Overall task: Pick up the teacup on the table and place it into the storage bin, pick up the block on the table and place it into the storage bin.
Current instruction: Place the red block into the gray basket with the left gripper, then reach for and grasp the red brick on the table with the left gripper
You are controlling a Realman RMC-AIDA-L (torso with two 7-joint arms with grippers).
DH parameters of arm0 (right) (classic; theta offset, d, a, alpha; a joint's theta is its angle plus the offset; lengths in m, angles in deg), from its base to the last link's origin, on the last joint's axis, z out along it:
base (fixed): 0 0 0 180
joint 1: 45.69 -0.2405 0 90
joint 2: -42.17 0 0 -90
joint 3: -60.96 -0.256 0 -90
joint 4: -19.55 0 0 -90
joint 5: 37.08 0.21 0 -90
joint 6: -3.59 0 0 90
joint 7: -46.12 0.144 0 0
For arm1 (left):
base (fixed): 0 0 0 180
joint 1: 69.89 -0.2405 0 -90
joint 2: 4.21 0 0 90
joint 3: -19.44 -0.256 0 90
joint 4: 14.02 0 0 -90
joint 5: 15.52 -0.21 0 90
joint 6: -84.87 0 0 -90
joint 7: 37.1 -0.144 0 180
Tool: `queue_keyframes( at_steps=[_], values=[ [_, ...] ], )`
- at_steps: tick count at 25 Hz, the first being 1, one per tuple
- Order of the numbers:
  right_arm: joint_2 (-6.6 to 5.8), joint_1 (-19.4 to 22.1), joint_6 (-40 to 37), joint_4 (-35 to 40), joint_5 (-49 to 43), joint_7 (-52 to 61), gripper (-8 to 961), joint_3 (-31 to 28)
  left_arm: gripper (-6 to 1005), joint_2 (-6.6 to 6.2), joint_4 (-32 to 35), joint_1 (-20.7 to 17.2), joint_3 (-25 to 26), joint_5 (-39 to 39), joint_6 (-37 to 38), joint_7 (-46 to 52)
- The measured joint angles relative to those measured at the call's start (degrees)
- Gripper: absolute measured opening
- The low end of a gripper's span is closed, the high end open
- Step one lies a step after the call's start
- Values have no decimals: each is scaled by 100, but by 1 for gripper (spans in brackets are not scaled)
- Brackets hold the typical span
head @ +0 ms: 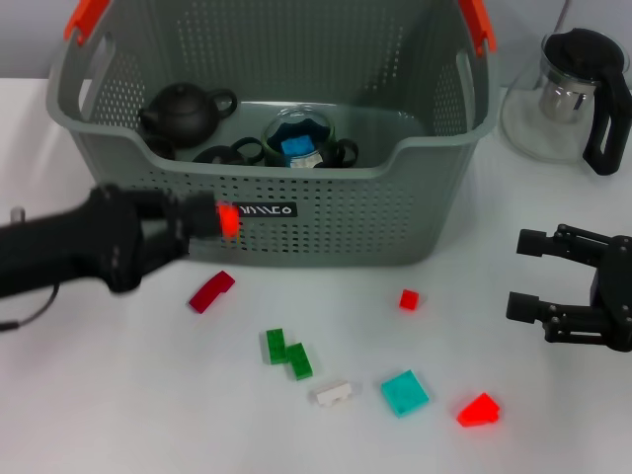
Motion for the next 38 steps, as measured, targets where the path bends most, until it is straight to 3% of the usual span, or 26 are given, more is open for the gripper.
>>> queue_keyframes(
  at_steps=[8, 13, 18, 22, 26, 31, 35, 38],
  values=[
    [0, 1, -10, 0, 0, 0, 915, 0, 180, -41, 171, 491, 3, 816, -246, 1057],
    [6, -1, -31, 0, 0, 0, 915, 0, 180, -209, 389, 1102, -203, 951, -977, 2139],
    [10, -9, -36, 0, 0, 0, 914, 0, 180, -559, 564, 1551, -1331, 804, -2246, 3116],
    [3, -14, -35, 0, 0, 0, 914, -1, 180, -636, 1146, 1891, -2217, -75, -2852, 3809],
    [7, -18, -41, 0, 0, 0, 914, -1, 180, -544, 1537, 2304, -3422, -1533, -3481, 4707],
    [16, -26, -56, 0, 0, 0, 915, -1, 180, -276, 1561, 2493, -4073, -2558, -4151, 5478],
    [18, -27, -64, 0, 0, 0, 915, 0, 244, -29, 2039, 2249, -4002, -2558, -4295, 5483],
    [20, -26, -78, 0, 1, 0, 915, -1, 293, 83, 2839, 1684, -3710, -1692, -4102, 5318]
  ],
)
